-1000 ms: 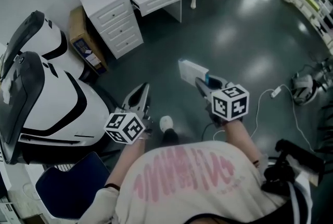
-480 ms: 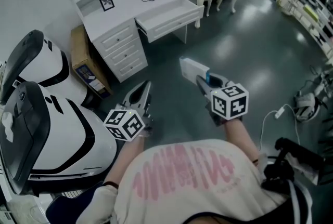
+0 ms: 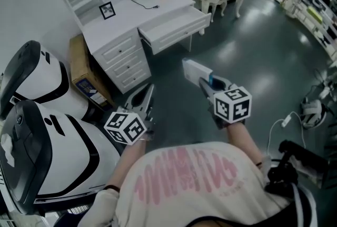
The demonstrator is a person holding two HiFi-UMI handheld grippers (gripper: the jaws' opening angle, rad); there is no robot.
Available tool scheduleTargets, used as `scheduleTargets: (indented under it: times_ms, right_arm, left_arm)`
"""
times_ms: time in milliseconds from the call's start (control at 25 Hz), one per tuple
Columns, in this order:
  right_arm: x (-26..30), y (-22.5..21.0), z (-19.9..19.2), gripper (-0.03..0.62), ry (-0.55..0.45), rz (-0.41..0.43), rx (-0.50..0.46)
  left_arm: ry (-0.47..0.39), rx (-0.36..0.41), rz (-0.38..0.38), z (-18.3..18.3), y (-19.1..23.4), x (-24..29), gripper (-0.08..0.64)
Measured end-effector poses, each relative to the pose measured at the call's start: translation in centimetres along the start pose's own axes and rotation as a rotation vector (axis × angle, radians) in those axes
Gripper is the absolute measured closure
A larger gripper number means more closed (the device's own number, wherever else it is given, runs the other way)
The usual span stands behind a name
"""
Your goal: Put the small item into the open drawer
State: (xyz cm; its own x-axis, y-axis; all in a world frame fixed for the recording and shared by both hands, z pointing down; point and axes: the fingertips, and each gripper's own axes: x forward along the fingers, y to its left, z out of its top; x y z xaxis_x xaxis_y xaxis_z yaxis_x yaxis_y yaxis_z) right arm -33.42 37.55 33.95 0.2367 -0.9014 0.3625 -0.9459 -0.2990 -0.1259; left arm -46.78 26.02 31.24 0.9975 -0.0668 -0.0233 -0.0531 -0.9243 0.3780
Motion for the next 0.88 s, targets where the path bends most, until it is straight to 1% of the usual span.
scheduleTargets:
  times_ms: [200, 360, 480, 880]
  right_arm:
    - [2.2, -2.2, -0.3, 0.506, 0.018, -0.012, 0.031]
    - [4.5, -4.6, 0.9, 0.506, 0.003, -0.002, 0.043]
    - [7.3, -6.9, 2.1, 0.506, 0.002, 0.008, 0.044]
    - [16.5, -14.9, 9.3, 0.505, -0.006, 0.095, 0.003]
  left_arm:
    - [0.023, -0.033, 0.003, -0.9, 2.1, 2.8, 0.531]
    - [0.026, -0.033, 0.006, -0.6, 3.6, 5.6, 0.531]
    - [0.020, -0.039, 0.027, -0.2, 5.5, 8.2, 0.531]
    - [-0.013, -0.048, 0.106, 2.9, 11.4, 19.1, 0.531]
